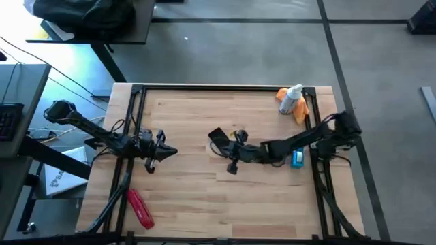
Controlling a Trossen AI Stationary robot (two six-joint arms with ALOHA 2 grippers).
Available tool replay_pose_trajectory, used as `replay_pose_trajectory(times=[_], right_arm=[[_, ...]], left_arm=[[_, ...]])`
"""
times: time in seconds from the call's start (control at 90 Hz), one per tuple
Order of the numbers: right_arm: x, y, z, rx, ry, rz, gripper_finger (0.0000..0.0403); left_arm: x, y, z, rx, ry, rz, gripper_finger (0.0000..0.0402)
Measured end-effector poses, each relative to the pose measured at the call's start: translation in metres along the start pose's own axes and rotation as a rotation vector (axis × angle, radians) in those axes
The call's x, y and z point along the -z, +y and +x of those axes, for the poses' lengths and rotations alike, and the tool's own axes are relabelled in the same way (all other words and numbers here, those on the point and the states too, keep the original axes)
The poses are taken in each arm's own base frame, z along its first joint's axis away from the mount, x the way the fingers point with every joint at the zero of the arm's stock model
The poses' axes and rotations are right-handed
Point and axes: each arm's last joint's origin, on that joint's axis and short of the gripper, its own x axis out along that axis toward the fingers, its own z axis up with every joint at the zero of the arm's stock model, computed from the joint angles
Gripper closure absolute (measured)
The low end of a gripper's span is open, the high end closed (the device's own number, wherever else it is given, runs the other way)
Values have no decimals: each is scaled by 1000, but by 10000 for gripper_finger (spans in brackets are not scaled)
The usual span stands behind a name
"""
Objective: Apply microfiber cloth
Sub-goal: Spray the cellphone using the spray bottle
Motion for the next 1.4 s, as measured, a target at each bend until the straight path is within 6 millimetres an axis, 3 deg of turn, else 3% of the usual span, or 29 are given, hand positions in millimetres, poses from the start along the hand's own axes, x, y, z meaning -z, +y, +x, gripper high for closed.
replay_pose_trajectory(times=[0.256, 0.511, 0.744, 0.911, 1.167, 1.3, 1.4], right_arm=[[17, 3, 24, 33, 58, 85, 403], [27, 1, 33, 66, 79, 119, 403], [45, 0, 43, 195, 112, 44, 403], [55, 5, 47, 127, 155, 107, 403], [53, 35, 32, -96, 161, 135, 403], [34, 45, 10, -177, 96, 90, 403], [21, 49, -9, -209, 69, -55, 403]], left_arm=[[6, 4, 3, -125, 12, 23, 402], [10, 8, 4, -197, 12, 19, 402], [10, 9, 9, -233, 16, -30, 402], [6, 4, 17, -247, 18, 2, 402], [9, 1, 31, -349, 38, 53, 402], [16, 0, 41, -401, 68, 74, 402], [21, -3, 51, -412, 103, 94, 402]])
